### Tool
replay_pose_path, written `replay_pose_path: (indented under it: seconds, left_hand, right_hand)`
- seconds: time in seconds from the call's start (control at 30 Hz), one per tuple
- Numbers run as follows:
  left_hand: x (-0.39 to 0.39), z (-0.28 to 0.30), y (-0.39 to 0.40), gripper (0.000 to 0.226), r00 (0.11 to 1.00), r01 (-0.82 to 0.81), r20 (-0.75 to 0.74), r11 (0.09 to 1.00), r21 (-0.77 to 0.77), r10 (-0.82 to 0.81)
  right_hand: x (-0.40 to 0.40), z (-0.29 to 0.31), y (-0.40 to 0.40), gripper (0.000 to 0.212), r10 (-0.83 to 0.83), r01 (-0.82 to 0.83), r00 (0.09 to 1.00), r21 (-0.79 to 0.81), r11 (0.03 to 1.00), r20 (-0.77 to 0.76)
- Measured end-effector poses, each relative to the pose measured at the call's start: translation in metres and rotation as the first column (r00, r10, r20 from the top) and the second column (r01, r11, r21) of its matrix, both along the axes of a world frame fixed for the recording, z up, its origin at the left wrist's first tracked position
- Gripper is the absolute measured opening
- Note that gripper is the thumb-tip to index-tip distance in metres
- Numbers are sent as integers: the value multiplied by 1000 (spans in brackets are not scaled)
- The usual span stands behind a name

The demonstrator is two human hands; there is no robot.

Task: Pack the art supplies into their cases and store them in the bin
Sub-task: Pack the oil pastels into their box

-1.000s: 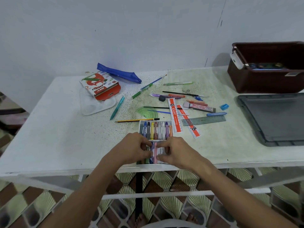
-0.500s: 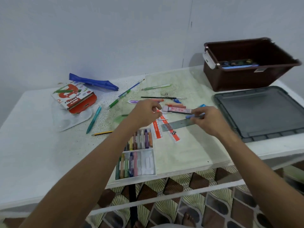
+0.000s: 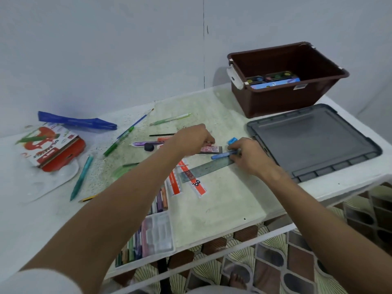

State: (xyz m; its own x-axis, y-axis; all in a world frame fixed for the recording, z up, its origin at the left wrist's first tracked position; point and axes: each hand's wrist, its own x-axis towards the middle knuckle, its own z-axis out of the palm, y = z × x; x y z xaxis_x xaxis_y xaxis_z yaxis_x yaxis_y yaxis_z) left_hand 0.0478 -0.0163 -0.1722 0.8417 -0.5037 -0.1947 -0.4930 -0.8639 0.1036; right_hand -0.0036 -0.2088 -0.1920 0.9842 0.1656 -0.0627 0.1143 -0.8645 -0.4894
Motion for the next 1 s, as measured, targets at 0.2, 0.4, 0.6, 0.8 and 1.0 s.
replay_pose_path:
  seconds: [0.2,0.4,0.6,0.8,1.0]
  left_hand:
    - [7,2,2,22,997,-44,-71,992,-115,36]
    - [-1,5,5,17,991,-115,-82,976,-183,101]
    - [-32,23,32,14,969,-232,-26,864,-447,246]
    - [-89,37,74,23,913,-300,64,770,-564,402]
    - [-189,31,109,10,818,-455,-79,558,-694,569]
  right_hand:
    - [5,4,-5,22,7,-2,997,61,998,-78]
    - [2,9,-11,7,6,14,996,224,974,-88]
    - [-19,36,6,11,52,-2,993,438,899,-104]
    - [-52,53,55,11,223,-119,965,527,842,-139]
    - [-106,38,111,8,415,-208,873,575,791,-256]
